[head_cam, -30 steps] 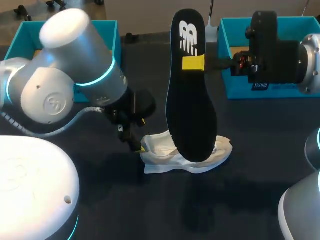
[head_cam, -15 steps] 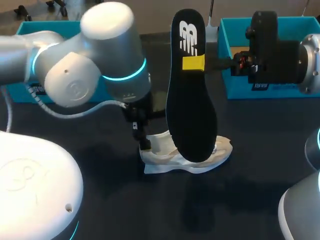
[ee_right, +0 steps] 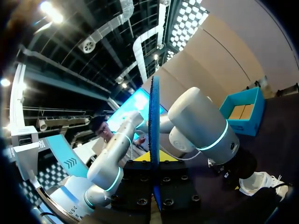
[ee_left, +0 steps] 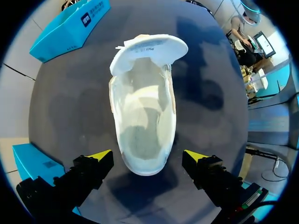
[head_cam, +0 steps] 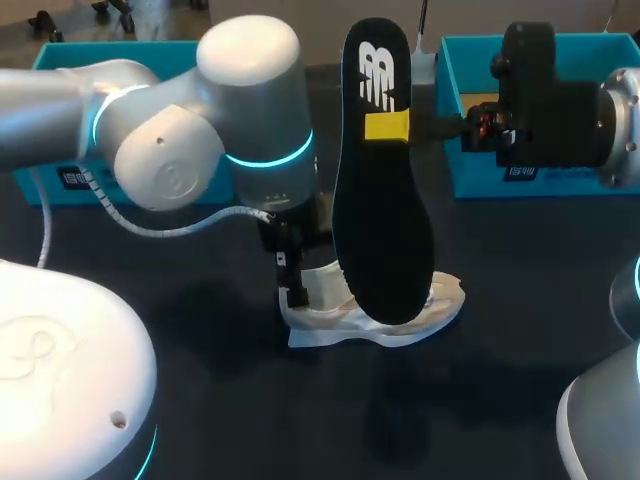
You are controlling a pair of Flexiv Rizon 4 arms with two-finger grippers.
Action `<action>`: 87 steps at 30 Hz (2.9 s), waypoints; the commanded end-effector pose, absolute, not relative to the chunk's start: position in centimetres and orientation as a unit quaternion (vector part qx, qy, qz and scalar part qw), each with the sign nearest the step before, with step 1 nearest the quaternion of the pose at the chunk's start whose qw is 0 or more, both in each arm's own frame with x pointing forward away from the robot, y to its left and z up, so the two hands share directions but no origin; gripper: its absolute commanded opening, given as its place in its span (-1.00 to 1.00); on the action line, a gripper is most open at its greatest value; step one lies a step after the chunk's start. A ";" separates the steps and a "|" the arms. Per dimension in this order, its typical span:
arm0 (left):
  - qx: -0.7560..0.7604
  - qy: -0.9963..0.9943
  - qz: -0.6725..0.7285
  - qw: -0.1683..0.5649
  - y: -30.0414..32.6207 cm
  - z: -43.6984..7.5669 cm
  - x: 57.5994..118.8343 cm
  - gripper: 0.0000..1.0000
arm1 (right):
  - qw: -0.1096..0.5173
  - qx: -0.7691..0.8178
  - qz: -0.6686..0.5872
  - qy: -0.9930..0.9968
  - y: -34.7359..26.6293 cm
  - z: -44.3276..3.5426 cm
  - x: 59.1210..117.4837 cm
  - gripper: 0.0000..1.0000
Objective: Take the shoe out of the shoebox, open the shoe tongue, remove and reinsert the insole, then place the shoe into the shoebox
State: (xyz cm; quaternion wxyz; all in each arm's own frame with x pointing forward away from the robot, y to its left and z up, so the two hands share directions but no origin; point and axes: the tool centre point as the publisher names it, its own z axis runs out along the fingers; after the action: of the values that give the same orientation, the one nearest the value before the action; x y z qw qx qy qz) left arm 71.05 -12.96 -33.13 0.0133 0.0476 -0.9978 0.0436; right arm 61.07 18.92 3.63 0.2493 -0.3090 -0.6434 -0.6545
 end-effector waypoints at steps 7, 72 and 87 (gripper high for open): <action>0.052 -0.998 0.034 -0.002 -12.9 -33.5 70.7 1.00 | 0.244 -0.314 -0.658 -0.639 19.6 3.9 60.2 -1.00; 0.027 -0.995 0.092 0.015 -21.7 -39.6 76.2 -0.38 | 0.244 -0.314 -0.658 -0.639 19.6 3.9 60.2 -1.00; -0.018 -0.993 0.096 0.061 -21.6 -38.8 76.9 -1.00 | 0.244 -0.314 -0.658 -0.639 19.6 3.9 60.2 -1.00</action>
State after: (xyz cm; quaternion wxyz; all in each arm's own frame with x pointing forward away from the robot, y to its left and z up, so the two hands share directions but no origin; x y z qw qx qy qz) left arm 76.13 -21.62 -39.01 0.0424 0.0004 -0.9940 0.1009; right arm 61.07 18.92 3.63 0.2493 -0.3090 -0.6434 -0.6545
